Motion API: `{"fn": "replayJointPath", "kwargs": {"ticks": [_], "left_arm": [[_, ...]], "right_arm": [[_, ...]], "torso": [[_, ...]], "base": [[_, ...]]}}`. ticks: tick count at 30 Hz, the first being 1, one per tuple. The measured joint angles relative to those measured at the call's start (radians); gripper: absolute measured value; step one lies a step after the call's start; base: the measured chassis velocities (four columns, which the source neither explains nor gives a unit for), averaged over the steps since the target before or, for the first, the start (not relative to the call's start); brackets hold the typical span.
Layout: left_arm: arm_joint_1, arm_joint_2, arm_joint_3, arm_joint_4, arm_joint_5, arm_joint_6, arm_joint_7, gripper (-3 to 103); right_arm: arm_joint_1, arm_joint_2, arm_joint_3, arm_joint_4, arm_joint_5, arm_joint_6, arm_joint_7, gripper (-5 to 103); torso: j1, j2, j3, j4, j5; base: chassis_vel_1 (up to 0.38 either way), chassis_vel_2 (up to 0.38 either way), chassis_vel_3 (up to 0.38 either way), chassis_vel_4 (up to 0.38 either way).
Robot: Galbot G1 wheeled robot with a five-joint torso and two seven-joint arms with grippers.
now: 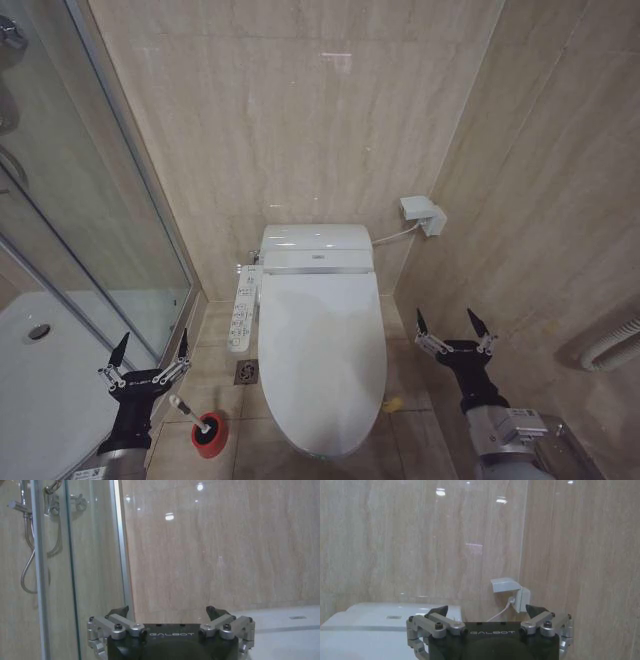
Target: Open the toilet lid, clean the toilet bowl with a toilet brush, close the toilet lid, and flush.
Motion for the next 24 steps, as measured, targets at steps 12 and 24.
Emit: {"fn": "replayJointPath", "kwargs": {"ticks": [12, 24], "left_arm": [[-0.004, 0.0, 0.0, 0.003, 0.0, 0.003, 0.0, 100], [-0.278, -0.043, 0.081, 0.229, -0.075, 0.245, 0.061, 100]], "right_arm": [[0.0, 0.0, 0.0, 0.0, 0.0, 0.0, 0.0, 100], [0.0, 0.0, 0.0, 0.0, 0.0, 0.0, 0.0, 100]], "torso": [[0.0, 0.0, 0.0, 0.0001, 0.0001], [0.0, 0.0, 0.0, 0.0, -0.0001]], "base": [[0.0, 0.0, 0.0, 0.0], [0.0, 0.0, 0.0, 0.0]]}}
